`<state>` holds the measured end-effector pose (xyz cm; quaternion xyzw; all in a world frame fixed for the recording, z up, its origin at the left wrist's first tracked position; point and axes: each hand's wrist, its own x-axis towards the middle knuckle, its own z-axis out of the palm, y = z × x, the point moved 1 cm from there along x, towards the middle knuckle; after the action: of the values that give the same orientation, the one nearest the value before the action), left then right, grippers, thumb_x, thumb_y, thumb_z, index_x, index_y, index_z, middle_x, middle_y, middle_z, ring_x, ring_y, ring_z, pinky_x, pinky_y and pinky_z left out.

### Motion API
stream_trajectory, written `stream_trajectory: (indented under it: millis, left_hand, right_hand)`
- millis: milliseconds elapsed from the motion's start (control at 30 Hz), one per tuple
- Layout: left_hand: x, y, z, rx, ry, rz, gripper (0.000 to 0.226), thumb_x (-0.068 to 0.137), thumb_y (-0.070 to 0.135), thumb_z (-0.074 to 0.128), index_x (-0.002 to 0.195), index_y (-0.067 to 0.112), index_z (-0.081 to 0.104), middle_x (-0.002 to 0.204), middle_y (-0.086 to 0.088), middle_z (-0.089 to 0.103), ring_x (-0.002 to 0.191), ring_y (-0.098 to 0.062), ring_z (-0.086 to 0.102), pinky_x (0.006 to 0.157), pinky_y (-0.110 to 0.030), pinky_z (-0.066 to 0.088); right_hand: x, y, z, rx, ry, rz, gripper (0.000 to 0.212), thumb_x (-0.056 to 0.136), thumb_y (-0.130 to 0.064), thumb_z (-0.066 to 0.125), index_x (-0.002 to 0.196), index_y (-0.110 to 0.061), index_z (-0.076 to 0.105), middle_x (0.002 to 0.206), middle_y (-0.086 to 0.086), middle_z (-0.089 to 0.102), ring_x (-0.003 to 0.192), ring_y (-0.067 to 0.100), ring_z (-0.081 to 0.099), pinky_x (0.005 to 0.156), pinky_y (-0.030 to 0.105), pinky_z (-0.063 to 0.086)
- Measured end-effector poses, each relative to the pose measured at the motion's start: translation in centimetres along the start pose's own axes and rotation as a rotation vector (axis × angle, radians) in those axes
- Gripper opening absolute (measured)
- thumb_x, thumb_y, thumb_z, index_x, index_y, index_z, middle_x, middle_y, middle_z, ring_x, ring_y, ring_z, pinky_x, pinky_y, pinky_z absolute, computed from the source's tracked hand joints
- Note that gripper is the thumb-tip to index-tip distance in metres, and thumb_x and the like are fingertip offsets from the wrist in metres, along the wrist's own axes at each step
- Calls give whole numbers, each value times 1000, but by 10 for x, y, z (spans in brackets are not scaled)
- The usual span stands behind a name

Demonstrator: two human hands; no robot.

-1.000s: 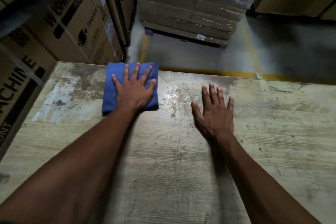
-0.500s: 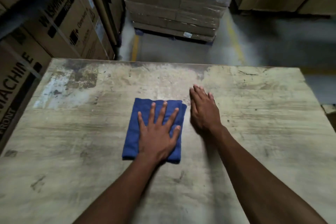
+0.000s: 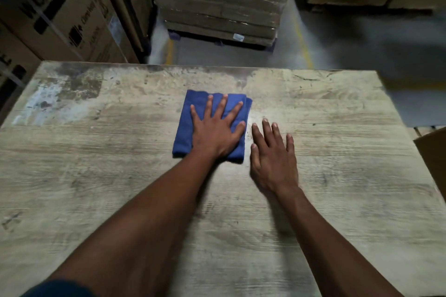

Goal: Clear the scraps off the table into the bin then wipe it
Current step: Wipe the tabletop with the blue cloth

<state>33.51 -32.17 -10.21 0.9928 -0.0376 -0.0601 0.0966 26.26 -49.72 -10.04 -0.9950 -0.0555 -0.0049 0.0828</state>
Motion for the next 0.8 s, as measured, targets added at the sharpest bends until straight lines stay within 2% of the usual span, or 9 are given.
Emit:
stream_trajectory:
  millis: [167, 333, 467, 600, 800]
  left_hand:
    - [-2, 3, 3, 16, -10, 8, 67, 105, 73, 12, 167, 56, -5, 181, 9, -10, 167, -29, -16, 124, -75, -10]
    - [-103, 17, 14, -1, 3, 79, 66, 106, 72, 13, 168, 54, -2, 181, 11, -11, 166, -26, -19, 125, -73, -9]
    - [-150, 16, 14, 1, -22, 81, 65, 107, 73, 13, 167, 56, -6, 179, 13, -17, 165, -24, -23, 126, -71, -11]
    - [-119, 16, 12, 11, -7, 65, 65, 106, 73, 10, 166, 57, -7, 180, 14, -14, 165, -24, -22, 125, -72, -14]
    - [-26, 2, 0, 2, -12, 27, 65, 105, 73, 15, 166, 58, -3, 181, 12, -7, 167, -25, -15, 125, -73, -10]
  right_hand:
    - [-2, -2, -1, -4, 20, 3, 61, 112, -40, 25, 172, -29, 21, 181, -1, 12, 168, 21, 9, 133, 57, 12]
    - [-6, -2, -3, -35, -43, 5, 66, 108, -40, 19, 173, -28, 12, 182, 0, 1, 168, 23, 1, 134, 57, 7]
    - [-13, -5, -8, -11, -45, 25, 66, 111, -34, 30, 174, -30, 9, 182, -2, -2, 168, 22, -1, 134, 55, 5]
    - [-12, -5, -3, -22, -25, 34, 64, 113, -36, 29, 173, -30, 11, 182, -1, 1, 168, 22, 1, 134, 54, 6]
    - [-12, -4, 4, 7, 30, 39, 61, 113, -45, 26, 172, -33, 18, 182, -2, 8, 168, 20, 6, 134, 54, 8]
